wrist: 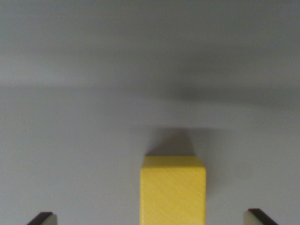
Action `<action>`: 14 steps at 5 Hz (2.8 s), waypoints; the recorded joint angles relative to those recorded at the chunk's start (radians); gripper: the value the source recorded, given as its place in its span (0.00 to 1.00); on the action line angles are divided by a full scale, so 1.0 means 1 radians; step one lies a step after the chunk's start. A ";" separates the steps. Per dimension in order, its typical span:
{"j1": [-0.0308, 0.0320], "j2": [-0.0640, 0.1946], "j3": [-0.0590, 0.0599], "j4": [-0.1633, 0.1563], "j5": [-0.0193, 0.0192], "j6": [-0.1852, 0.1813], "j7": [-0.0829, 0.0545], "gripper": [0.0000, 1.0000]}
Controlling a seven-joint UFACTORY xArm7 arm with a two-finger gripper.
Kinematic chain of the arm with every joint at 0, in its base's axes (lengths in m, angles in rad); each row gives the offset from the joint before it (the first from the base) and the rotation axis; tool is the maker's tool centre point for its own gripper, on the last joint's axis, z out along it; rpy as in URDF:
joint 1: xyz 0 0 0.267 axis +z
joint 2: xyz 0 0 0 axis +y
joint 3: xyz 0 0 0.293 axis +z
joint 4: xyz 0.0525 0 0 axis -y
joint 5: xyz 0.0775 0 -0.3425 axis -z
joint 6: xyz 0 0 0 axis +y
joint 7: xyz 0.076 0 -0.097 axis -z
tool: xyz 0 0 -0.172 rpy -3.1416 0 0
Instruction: Pick yellow cube
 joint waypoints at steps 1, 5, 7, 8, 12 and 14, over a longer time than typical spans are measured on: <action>-0.0029 0.030 -0.003 -0.015 0.0024 -0.039 -0.006 0.00; -0.0077 0.081 -0.008 -0.042 0.0063 -0.104 -0.016 0.00; -0.0096 0.101 -0.010 -0.052 0.0079 -0.129 -0.020 0.00; -0.0096 0.101 -0.010 -0.052 0.0079 -0.129 -0.020 0.00; -0.0120 0.126 -0.013 -0.065 0.0099 -0.162 -0.026 0.00; -0.0125 0.132 -0.014 -0.067 0.0103 -0.169 -0.027 0.00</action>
